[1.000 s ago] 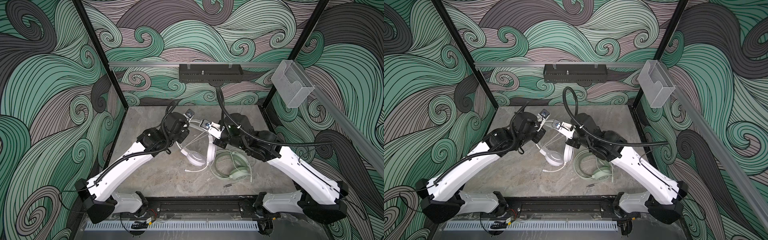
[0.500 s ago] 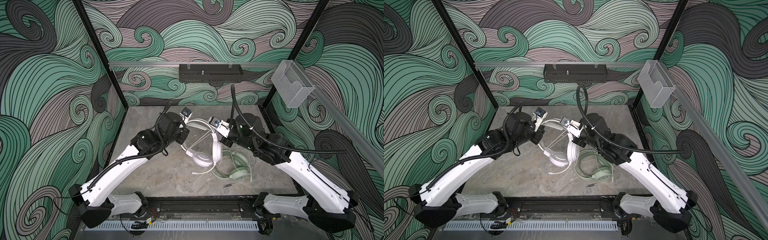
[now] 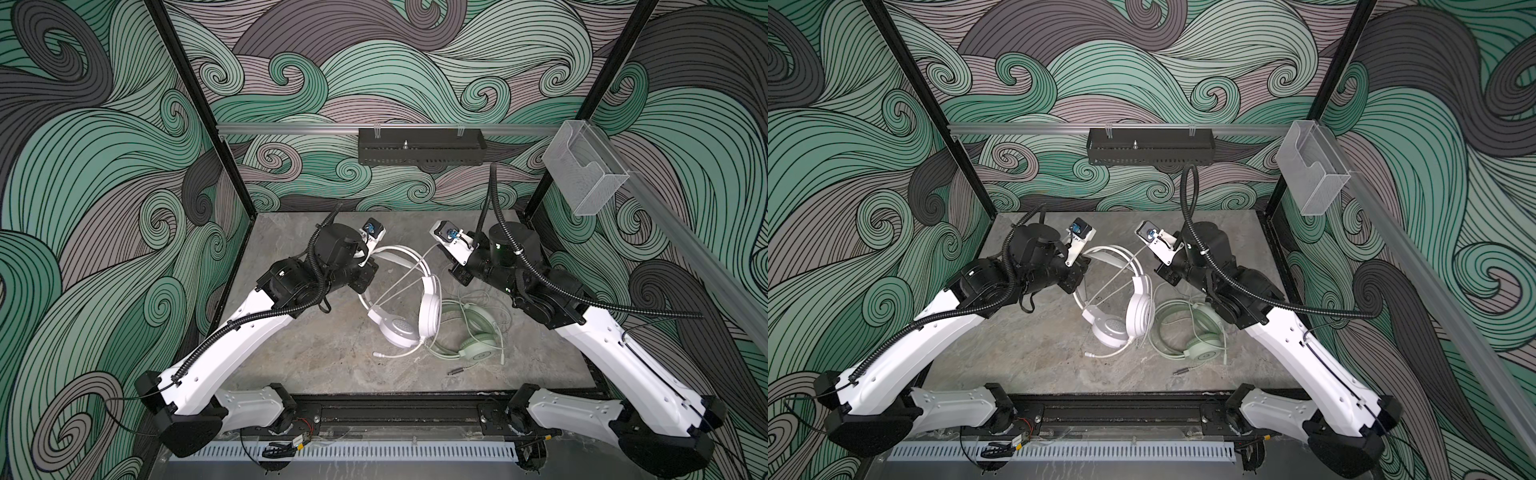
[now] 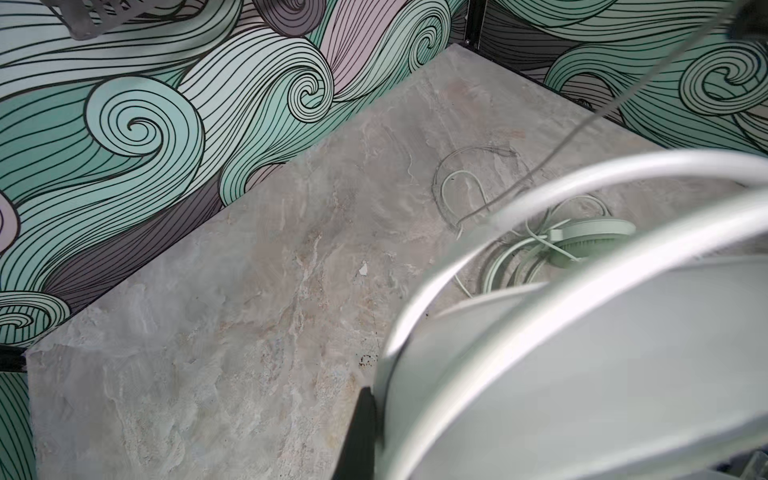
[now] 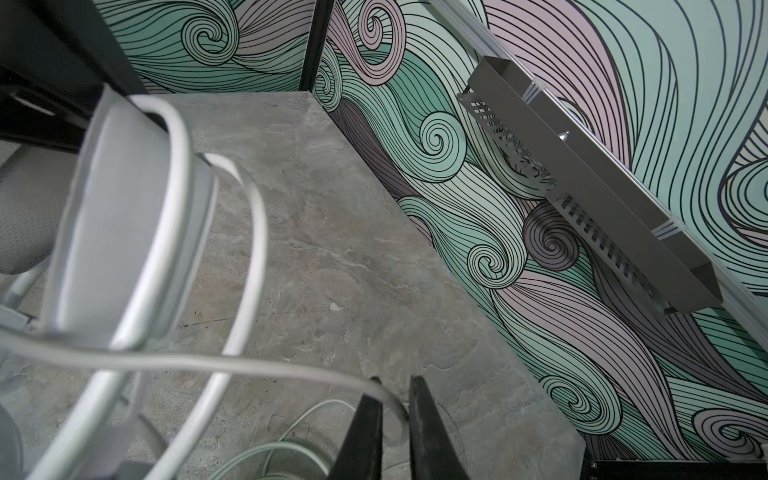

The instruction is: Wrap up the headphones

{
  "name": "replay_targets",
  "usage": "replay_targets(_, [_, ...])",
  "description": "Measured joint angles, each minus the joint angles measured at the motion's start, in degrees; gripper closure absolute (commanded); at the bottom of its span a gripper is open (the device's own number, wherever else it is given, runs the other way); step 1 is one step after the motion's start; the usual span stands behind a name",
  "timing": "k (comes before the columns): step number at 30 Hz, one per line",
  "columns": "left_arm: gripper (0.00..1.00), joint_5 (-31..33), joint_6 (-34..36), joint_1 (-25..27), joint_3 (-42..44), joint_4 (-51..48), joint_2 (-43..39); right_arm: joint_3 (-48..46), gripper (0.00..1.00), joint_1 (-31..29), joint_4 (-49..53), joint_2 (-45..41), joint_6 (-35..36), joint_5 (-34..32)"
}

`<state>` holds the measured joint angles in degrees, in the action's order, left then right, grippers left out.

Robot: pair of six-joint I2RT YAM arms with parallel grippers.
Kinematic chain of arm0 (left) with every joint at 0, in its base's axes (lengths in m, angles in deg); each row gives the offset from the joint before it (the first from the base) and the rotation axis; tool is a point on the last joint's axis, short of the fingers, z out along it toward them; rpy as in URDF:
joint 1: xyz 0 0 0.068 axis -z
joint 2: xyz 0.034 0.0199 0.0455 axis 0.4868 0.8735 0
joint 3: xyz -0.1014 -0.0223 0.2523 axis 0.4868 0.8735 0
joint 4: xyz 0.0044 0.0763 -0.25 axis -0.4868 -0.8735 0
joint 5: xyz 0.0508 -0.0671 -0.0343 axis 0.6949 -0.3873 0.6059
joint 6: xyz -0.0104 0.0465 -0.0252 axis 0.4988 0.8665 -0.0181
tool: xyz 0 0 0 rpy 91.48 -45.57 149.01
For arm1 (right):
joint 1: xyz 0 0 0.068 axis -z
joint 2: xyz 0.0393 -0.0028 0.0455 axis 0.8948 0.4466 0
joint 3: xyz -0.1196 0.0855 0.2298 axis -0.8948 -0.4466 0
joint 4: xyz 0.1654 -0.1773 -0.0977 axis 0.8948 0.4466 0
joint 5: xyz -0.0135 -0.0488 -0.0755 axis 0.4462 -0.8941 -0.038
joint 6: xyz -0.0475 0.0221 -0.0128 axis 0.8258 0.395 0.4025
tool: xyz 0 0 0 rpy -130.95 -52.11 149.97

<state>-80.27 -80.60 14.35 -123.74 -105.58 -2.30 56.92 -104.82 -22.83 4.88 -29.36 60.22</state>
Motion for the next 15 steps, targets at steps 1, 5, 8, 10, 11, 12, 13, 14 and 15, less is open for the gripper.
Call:
replay_targets(1, [1.0, -0.2, 0.1, 0.0, -0.5, -0.5, 0.0, -0.5, 0.84, 0.2, -0.8, -0.1, 0.0, 0.1])
replay_targets(5, [1.0, -0.4, -0.1, -0.1, -2.8, -2.1, 0.0, -2.8, 0.84, 0.6, -3.7, -0.6, -0.4, 0.7])
replay_targets(8, [1.0, -0.7, -0.7, -0.5, -4.4, -2.4, 0.0, -5.6, 0.82, 1.5, -5.9, -1.3, -1.2, 2.2])
replay_targets(10, [1.0, -0.7, -1.1, -0.7, -5.6, -2.9, 0.0, -7.6, 0.77, 2.3, -7.3, -2.1, -2.0, 3.4])
replay_targets(11, [1.0, -0.7, -1.3, -0.7, -6.6, -3.4, 0.1, -8.7, 0.75, 2.7, -8.0, -2.5, -2.5, 4.1])
replay_targets(12, [1.0, -0.7, -1.3, -0.7, -7.5, -3.8, 0.1, -9.5, 0.72, 3.1, -8.7, -2.8, -2.9, 4.7])
replay_targets(13, [1.0, -0.7, -1.4, -0.7, -8.8, -4.5, 0.2, -10.3, 0.7, 3.5, -9.6, -3.2, -3.6, 5.4])
replay_targets(14, [1.0, -0.7, -1.4, -0.7, -10.5, -5.2, 0.5, -11.1, 0.67, 4.1, -10.4, -3.7, -4.3, 6.3])
replay_targets(15, [1.0, -0.7, -1.4, -0.7, -11.9, -5.5, 0.6, -11.7, 0.65, 4.5, -11.0, -4.1, -4.8, 7.0])
